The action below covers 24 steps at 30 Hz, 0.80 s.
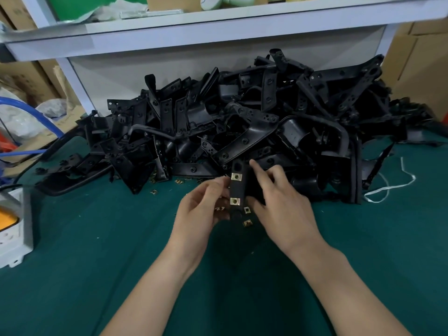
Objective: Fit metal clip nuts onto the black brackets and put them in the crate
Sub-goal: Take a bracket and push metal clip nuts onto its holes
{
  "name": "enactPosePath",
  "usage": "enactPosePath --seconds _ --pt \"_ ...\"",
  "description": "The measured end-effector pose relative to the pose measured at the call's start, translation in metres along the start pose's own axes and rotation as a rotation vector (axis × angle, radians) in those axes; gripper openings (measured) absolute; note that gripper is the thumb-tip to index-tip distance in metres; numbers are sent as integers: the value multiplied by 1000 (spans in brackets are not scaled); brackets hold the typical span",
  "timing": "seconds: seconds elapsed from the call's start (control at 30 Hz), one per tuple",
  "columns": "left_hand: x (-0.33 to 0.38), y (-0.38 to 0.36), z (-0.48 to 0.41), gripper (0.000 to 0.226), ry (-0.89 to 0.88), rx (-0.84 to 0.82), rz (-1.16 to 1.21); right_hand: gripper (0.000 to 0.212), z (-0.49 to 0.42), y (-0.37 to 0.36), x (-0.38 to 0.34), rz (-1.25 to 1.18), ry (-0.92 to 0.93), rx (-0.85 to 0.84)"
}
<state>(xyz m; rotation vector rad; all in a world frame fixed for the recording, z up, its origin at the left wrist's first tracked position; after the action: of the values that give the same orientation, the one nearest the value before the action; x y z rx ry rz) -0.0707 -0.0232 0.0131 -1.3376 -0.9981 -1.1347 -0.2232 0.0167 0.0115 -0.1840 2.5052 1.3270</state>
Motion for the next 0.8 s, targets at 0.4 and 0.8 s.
enactPosePath --seconds 0.4,0.8 --pt "0 12 -8 23 46 -188 -19 74 0 1 1 -30 77 12" --pt "-3 12 -8 26 -35 -157 -117 74 1 -1 1 -18 91 26"
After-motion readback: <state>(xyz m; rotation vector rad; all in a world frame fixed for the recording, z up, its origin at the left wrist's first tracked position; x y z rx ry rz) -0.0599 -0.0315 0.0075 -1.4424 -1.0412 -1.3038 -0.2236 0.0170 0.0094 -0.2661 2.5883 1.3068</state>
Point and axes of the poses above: each hand's wrist, its own z-axis away from the middle knuckle, its own y-axis out of the back of the hand, x = y × z, the point moved 1 cm from there along -z, towards the middle knuckle, and after that the axes turned 11 degrees about x, right-handed, at the moved point
